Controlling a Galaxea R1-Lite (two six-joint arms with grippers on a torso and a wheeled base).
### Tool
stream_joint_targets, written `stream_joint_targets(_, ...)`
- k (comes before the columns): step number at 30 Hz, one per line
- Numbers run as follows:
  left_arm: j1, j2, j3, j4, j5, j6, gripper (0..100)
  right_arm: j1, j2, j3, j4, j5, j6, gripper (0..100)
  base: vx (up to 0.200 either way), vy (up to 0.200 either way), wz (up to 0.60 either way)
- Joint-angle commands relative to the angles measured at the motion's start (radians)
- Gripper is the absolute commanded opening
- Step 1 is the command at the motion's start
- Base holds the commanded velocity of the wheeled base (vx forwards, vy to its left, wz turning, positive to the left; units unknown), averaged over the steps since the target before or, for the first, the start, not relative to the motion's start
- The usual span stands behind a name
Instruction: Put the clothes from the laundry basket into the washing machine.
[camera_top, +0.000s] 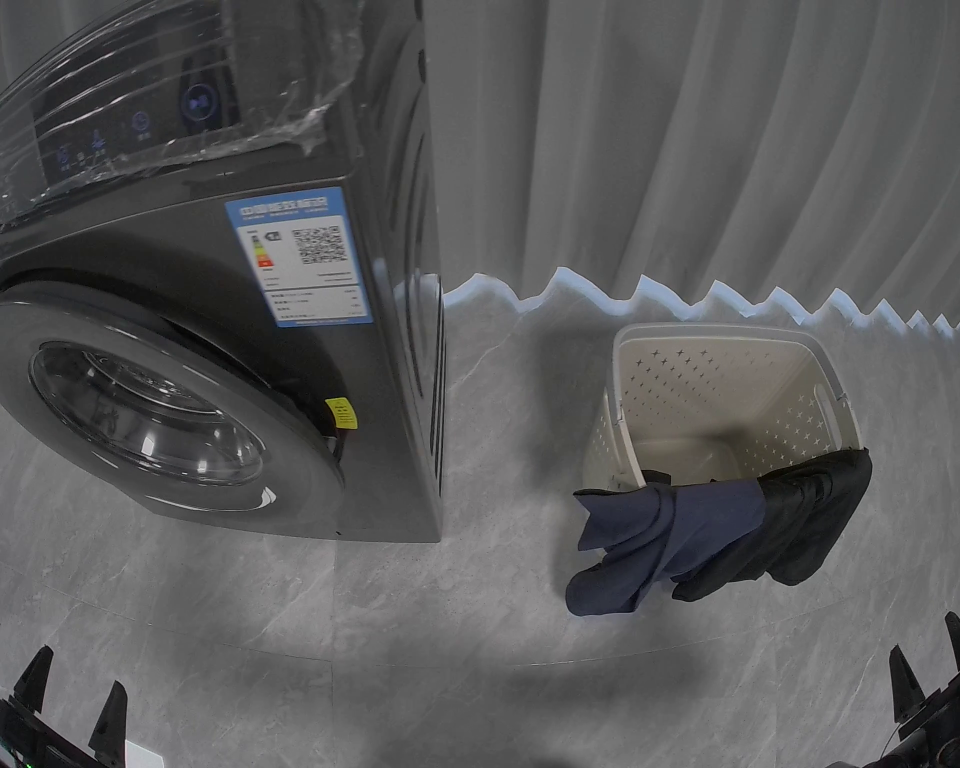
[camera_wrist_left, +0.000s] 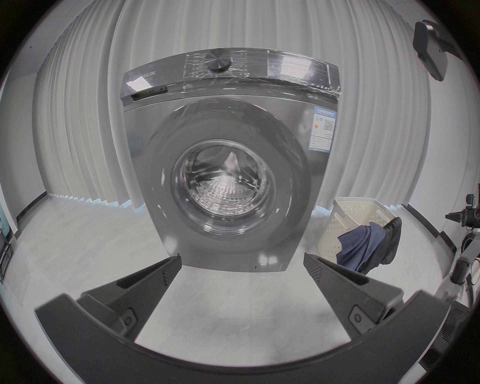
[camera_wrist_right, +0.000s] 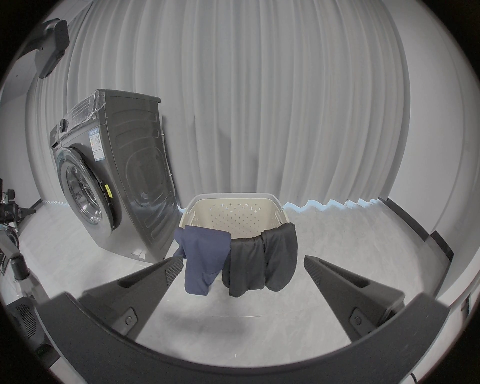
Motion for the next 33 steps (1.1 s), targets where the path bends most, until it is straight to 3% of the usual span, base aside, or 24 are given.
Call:
stream_joint_targets(1, -0.001, -0.016, 0.016, 0.001, 0.001, 0.0, 100, 0.001, -0.016, 0.016, 0.0, 0.0, 0.0, 100, 0.0, 0.2, 0.0)
stream_joint_targets(33, -0.001, -0.015, 0.016, 0.001, 0.001, -0.002, 100, 0.001, -0.016, 0.016, 0.0, 0.0, 0.0, 100, 0.0, 0.2, 0.0)
